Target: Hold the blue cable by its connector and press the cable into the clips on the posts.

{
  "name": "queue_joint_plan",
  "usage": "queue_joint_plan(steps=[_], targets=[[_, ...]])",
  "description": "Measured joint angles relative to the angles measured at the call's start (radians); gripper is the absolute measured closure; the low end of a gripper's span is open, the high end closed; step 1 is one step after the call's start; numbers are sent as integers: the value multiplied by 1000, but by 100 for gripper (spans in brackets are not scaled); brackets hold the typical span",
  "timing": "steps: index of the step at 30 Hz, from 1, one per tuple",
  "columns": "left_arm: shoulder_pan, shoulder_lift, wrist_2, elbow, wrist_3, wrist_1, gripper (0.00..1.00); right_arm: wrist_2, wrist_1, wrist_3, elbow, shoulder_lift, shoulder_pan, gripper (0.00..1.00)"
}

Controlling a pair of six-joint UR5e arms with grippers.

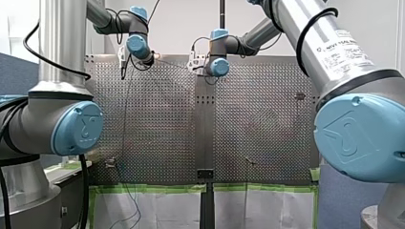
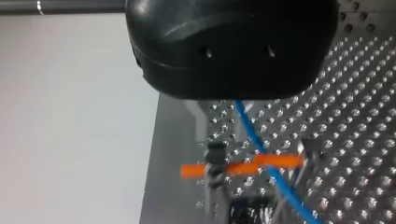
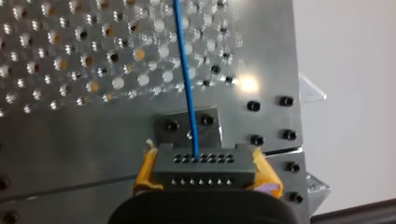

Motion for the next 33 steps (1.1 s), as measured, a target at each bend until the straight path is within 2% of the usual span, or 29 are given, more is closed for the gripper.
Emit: queue_joint_plan(steps=[6, 8, 9, 11, 12, 14, 15, 16, 17, 33], targets=[[-6, 0, -12, -1, -1, -6, 49, 0, 0, 0, 0, 0, -1, 100], [-6, 0, -13, -1, -3, -2, 59, 0, 0, 0, 0, 1, -1, 100], [-6, 0, -14, -1, -5, 0, 59, 0, 0, 0, 0, 1, -1, 100], [-7, 0, -14, -1, -6, 0, 74, 0, 0, 0, 0, 1, -2, 100], [-8, 1, -14, 0, -5, -1, 74, 0, 0, 0, 0, 1, -2, 100], [-10, 4, -15, 0, -4, -2, 89, -1, 0, -1, 0, 1, -1, 100], [-12, 6, -15, 0, -3, -2, 89, -1, 0, -1, 0, 1, -1, 100], [-13, 7, -15, 0, -3, -2, 97, -1, 0, -1, 0, 1, -1, 100], [-15, 8, -15, -1, -3, -2, 100, -1, 0, -1, 0, 1, -1, 100], [-23, 11, -25, -1, -5, -8, 100, -1, 1, 0, 0, 2, -1, 100]])
